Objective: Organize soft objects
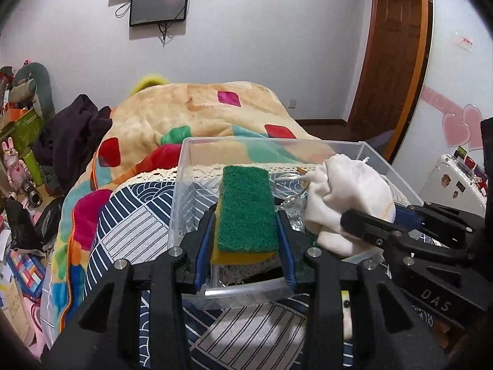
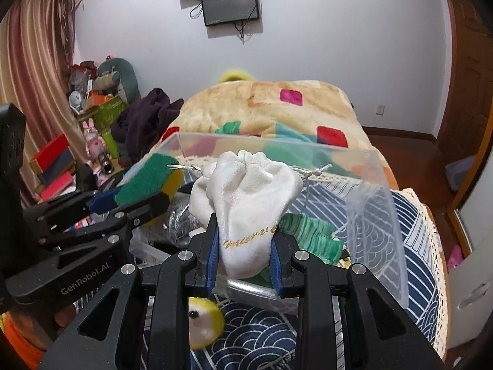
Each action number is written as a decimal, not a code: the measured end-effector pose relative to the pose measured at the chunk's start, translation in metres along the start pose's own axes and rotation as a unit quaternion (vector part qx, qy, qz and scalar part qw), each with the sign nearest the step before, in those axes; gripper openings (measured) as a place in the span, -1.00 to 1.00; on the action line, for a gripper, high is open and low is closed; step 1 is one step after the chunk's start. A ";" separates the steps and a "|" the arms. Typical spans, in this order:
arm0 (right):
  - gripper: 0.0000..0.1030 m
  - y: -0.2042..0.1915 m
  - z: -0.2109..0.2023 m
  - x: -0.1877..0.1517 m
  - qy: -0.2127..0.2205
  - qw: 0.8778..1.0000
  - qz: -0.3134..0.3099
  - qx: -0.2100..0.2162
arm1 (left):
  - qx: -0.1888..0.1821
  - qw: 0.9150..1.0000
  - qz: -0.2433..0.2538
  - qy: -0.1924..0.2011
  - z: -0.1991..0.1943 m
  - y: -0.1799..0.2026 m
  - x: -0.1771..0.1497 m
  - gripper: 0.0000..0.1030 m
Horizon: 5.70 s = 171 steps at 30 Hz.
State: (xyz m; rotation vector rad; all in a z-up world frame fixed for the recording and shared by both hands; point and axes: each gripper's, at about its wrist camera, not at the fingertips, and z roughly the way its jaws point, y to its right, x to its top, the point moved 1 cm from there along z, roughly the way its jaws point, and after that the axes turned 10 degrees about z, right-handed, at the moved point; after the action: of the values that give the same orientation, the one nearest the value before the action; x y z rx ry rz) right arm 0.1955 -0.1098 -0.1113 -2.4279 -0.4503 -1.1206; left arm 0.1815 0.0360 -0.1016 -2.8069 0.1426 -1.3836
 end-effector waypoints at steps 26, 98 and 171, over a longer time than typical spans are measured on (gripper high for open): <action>0.34 0.030 -0.082 -0.016 0.068 0.997 0.013 -0.033 | -0.037 0.998 0.001 0.050 -0.073 0.024 -0.016 0.42; -0.76 0.043 -0.021 -0.003 0.018 0.998 0.024 -0.049 | -0.022 1.000 0.020 0.008 -0.013 0.036 -0.001 -0.08; 1.00 -0.010 -0.174 0.003 0.251 0.968 -0.012 -0.012 | 0.023 0.977 0.027 0.211 -0.192 0.035 0.011 0.98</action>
State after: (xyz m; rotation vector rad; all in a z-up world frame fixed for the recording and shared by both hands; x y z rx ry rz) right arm 0.0819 -0.1885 -0.0054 -2.0505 -0.3017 -1.6891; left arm 0.0333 0.0065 0.0222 -2.4111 0.1848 -1.9188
